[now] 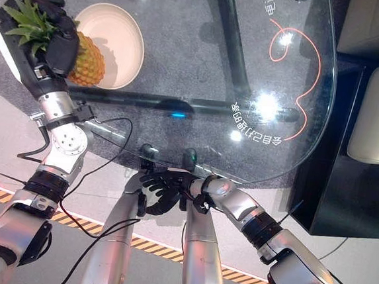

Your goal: Pick up the fruit to the plate

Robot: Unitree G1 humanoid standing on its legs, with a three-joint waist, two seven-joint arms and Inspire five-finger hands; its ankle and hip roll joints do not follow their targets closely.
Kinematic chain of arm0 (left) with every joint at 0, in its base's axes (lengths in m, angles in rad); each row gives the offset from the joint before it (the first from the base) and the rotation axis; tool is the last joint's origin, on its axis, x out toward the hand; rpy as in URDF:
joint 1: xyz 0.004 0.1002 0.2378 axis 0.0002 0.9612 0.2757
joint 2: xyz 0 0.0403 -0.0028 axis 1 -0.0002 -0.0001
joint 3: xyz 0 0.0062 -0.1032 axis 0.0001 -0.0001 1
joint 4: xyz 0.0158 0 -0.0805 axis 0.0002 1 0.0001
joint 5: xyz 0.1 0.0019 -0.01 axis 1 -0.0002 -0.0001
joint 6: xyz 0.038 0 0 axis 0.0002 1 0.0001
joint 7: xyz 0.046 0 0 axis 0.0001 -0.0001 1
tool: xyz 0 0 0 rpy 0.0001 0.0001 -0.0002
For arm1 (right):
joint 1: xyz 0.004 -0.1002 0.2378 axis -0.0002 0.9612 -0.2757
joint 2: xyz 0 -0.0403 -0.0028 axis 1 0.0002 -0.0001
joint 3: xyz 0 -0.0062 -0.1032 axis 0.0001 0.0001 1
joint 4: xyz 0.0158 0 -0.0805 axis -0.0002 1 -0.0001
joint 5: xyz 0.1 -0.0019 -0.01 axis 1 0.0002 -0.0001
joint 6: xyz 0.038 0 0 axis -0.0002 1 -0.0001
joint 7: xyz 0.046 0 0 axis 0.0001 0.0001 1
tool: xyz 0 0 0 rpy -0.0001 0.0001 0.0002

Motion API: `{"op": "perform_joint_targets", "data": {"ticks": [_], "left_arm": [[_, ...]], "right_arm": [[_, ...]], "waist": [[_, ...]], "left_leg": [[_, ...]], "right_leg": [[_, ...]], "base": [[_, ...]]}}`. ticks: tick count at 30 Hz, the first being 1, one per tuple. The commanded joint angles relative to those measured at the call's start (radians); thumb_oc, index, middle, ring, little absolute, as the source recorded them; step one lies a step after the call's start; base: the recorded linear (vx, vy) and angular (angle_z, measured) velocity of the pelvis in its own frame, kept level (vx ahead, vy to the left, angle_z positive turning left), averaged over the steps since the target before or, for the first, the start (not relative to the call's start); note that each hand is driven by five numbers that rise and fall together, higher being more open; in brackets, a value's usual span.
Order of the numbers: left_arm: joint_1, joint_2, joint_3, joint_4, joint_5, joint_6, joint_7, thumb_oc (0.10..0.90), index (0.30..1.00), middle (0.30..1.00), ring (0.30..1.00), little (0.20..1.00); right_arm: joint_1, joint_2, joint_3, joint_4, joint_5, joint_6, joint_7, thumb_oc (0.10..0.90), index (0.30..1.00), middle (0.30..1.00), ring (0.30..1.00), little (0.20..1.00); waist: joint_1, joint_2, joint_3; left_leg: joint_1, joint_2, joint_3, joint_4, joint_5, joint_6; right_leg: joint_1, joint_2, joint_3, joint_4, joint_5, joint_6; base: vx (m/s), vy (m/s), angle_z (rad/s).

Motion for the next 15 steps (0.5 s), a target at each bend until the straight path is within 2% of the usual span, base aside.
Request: {"op": "perform_joint_targets", "data": {"ticks": [1,7,15], "left_arm": [[-0.126,0.072,0.018,-0.101,0.11,-0.184,0.069,0.1,0.3,0.3,0.3,0.2],[-0.151,0.069,0.011,-0.154,0.179,-0.167,0.1,0.1,0.3,0.3,0.3,0.2],[-0.196,0.091,-0.015,-0.104,0.117,-0.102,0.092,0.1,0.3,0.3,0.3,0.2]], "right_arm": [[0.031,0.023,0.043,-0.05,0.093,-0.048,0.078,0.8,0.9,0.9,0.9,0.9],[0.045,0.031,0.039,-0.057,0.078,-0.042,0.069,0.8,0.9,0.9,0.9,0.9],[0.043,0.031,0.038,-0.066,0.084,-0.034,0.048,0.8,0.9,0.9,0.9,0.9]], "waist": [[0.006,-0.003,-0.027],[0.004,0.005,-0.027],[-0.007,0.0,-0.027]], "left_leg": [[-0.028,-0.044,0.025,0.148,-0.102,0.002],[-0.025,-0.053,0.023,0.149,-0.106,0.006],[-0.053,-0.051,0.029,0.163,-0.106,0.003]], "right_leg": [[0.018,0.026,0.041,-0.147,0.091,0.048],[0.019,0.027,0.046,-0.15,0.094,0.046],[-0.003,0.027,0.046,-0.149,0.1,0.046]], "base": [[0.02,0.009,-0.03],[0.0,0.0,0.0],[0.0,-0.003,-0.01]]}}
